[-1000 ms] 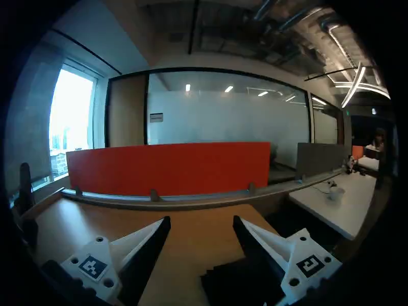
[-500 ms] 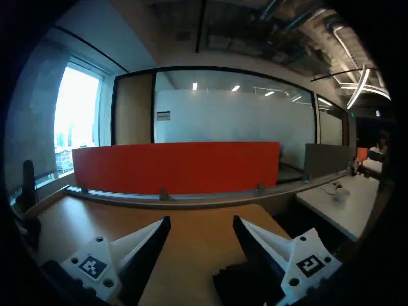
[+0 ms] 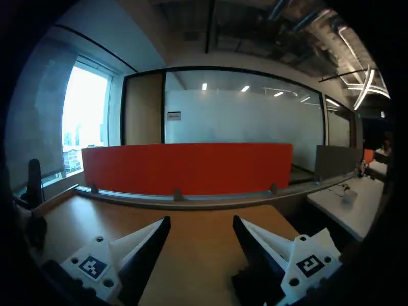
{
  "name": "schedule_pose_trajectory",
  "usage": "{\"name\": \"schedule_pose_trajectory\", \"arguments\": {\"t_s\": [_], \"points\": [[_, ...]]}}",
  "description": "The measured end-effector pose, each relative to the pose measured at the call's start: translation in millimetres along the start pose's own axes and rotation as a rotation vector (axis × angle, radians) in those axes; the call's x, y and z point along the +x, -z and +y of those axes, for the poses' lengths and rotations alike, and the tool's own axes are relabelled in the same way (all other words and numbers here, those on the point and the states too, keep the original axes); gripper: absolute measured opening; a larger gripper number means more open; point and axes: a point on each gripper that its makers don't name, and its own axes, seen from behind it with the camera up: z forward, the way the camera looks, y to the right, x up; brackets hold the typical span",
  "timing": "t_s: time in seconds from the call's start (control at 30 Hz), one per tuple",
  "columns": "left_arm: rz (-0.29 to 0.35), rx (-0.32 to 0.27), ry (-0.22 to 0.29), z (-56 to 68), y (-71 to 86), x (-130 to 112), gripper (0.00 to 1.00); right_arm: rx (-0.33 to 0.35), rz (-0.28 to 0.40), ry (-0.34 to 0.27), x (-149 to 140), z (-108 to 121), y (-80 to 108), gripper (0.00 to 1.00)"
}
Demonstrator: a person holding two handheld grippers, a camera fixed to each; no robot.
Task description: Fold towel
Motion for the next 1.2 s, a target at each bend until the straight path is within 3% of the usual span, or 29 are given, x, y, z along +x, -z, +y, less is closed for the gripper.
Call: {"name": "schedule_pose_trajectory", "arguments": {"t_s": [0.27, 0.6, 1.2], "points": [[0.126, 0.052, 0.019, -21.4, -19.0, 53, 0.92, 0.015, 0.009, -0.011, 6, -20, -1.3, 0.95], [0.254, 0.073, 0.023, -28.4, -32.3, 108, 0.92, 0.028, 0.016, -0.015, 7, -36, -1.1, 0.95], [0.297, 0.063, 0.031, -21.1, -39.2, 123, 0.92, 0.043, 0.033, -0.017, 20, -46, -2.4, 0.95]]}}
